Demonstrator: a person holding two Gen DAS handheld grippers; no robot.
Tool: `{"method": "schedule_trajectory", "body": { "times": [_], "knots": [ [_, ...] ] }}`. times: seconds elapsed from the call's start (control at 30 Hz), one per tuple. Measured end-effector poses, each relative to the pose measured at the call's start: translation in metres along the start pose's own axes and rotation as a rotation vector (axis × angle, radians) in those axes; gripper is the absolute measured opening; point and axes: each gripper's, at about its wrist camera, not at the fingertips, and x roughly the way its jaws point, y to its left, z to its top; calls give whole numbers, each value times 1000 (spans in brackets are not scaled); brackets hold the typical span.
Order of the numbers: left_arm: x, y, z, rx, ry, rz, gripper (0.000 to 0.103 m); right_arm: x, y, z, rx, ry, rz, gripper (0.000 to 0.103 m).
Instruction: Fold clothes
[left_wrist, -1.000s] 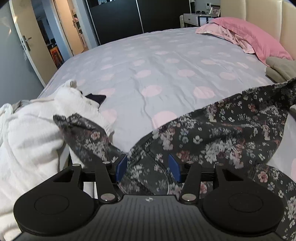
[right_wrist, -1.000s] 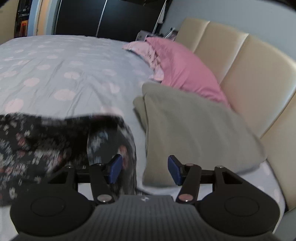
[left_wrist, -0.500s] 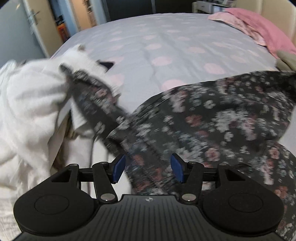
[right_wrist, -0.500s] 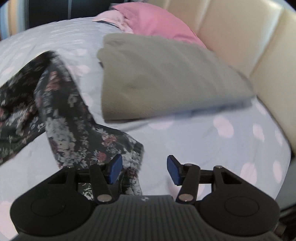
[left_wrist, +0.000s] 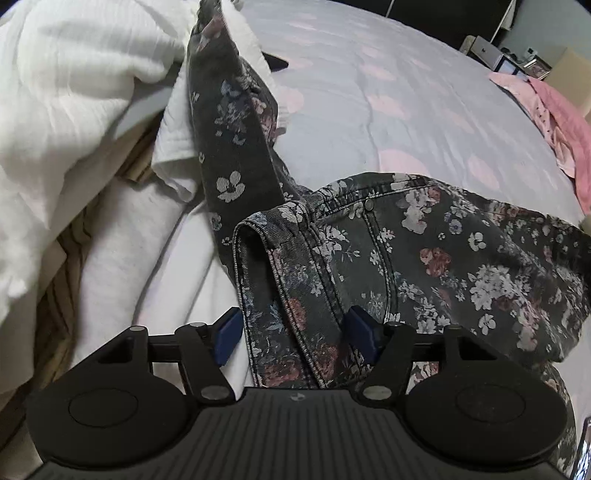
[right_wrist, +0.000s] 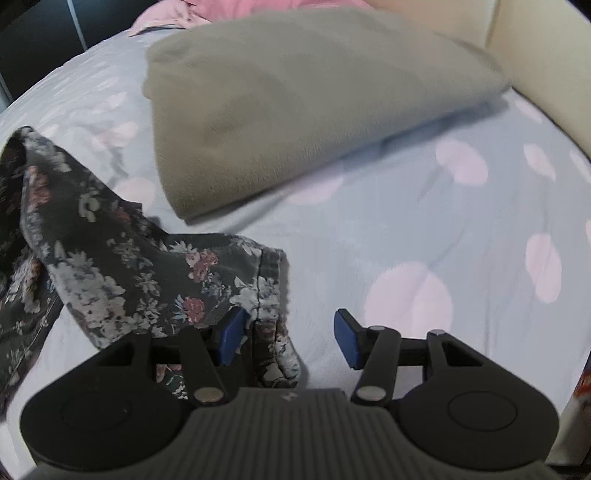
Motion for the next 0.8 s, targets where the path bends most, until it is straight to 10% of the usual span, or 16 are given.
{"method": "schedule_trajectory", "body": {
  "times": [0.17, 0.8],
  "knots": [
    [-13, -15, 0, 81, -38, 42, 10, -6, 15, 0, -55, -13, 15, 17],
    [-141, -17, 22, 57, -317, -69, 4, -125, -8, 24, 23, -437, -140, 15]
  ]
}}
